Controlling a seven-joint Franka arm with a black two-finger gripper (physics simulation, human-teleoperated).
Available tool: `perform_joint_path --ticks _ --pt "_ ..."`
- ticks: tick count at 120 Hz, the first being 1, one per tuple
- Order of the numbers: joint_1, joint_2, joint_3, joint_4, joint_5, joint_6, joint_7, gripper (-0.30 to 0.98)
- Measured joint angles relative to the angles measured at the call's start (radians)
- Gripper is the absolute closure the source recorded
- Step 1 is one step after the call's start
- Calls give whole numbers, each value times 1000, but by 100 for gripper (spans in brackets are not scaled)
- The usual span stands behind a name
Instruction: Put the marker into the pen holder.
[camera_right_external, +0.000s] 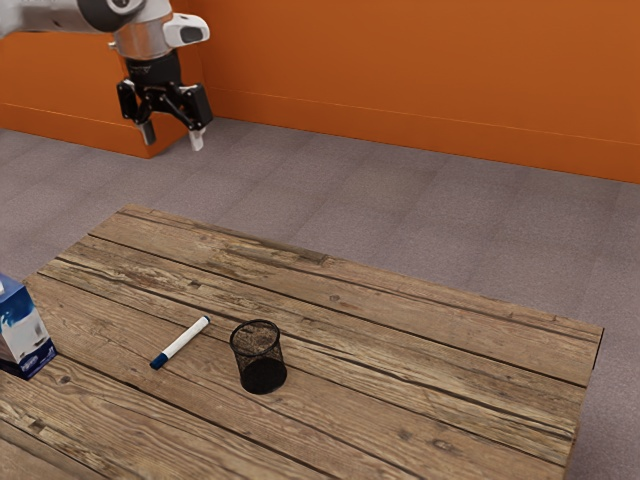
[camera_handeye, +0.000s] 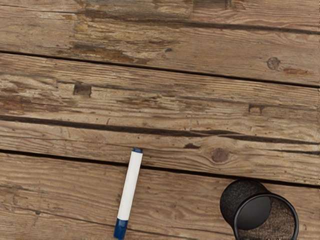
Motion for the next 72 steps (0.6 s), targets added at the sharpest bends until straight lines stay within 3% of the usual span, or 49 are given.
perform_joint_path --ticks 49,72 --pt "-1 5 43 -10 -1 -9 -2 0" --pt "-2 -63 73 -437 -16 168 -4 0"
